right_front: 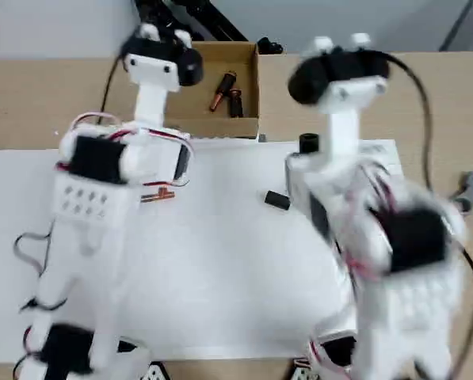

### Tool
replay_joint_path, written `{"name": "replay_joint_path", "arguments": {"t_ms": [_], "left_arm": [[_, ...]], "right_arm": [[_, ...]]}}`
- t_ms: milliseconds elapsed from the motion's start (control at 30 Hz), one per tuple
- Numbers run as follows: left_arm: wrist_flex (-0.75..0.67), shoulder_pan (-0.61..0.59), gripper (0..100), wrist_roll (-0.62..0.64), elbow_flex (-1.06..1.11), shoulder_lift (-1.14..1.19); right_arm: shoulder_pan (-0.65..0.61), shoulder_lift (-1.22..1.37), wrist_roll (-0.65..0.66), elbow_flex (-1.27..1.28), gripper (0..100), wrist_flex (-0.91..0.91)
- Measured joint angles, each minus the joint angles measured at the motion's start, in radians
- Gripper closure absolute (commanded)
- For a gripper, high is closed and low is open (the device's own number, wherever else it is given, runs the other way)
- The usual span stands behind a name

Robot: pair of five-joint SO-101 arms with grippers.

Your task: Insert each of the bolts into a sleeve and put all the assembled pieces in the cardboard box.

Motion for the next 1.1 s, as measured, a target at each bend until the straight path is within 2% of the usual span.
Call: {"name": "replay_joint_path", "arguments": {"t_ms": [333, 600, 733, 900, 1100], "left_arm": [[-0.006, 0.000, 100, 0.002, 0.000, -0.207], [-0.064, 0.000, 100, 0.002, 0.000, -0.339], [-0.078, 0.000, 100, 0.002, 0.006, -0.342], [-0.175, 0.002, 100, 0.002, 0.120, -0.351], [-0.385, 0.052, 100, 0.031, 0.190, -0.351]], "right_arm": [[-0.002, -0.393, 0.028, 0.020, 99.5, 0.000], [0.000, -0.684, 0.014, 0.430, 99.5, -0.063], [0.000, -0.832, -0.087, 0.724, 99.5, -0.244], [-0.003, -0.945, -0.130, 1.077, 99.6, -0.601], [-0.181, -0.980, -0.133, 1.327, 99.6, -0.902]]}}
